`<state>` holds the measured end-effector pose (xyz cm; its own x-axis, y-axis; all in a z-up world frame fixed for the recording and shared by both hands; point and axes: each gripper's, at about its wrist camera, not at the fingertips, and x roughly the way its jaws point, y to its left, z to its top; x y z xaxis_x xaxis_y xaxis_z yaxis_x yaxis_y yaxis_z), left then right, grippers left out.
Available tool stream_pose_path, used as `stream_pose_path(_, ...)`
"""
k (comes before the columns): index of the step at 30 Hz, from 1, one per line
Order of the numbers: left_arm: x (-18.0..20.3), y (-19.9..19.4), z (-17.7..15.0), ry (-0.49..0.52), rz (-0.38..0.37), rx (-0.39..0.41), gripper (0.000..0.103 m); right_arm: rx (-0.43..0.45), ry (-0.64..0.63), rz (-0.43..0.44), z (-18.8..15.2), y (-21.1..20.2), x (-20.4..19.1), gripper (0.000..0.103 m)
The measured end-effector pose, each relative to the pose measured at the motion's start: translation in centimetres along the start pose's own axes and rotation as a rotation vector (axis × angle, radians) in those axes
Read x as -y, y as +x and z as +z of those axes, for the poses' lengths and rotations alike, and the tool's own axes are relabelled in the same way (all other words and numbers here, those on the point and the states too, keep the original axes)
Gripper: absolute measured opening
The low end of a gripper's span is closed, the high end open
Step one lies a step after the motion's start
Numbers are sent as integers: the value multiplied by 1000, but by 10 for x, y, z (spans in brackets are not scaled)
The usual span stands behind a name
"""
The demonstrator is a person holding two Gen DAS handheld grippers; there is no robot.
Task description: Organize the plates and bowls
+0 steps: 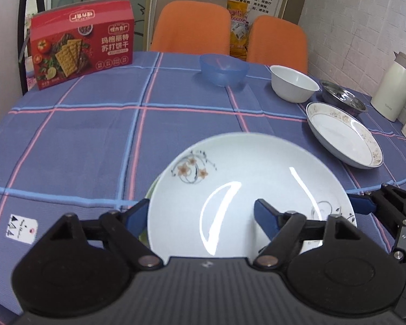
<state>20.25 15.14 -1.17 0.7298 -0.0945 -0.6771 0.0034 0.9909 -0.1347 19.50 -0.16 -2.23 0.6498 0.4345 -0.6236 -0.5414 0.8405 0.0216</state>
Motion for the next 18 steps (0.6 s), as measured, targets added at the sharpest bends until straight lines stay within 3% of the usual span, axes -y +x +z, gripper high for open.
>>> stream_pose_path(3, 2, -17, 3, 31, 40, 89, 96, 38, -5, -39, -4, -8, 3, 82)
stream_pose_path(6, 2, -26, 11, 47, 70, 134, 96, 95, 30, -51, -1, -21, 12, 82)
stream_pose_path(18, 29, -14, 19, 78, 38, 110, 99, 76, 179, -63, -16, -27, 48, 82)
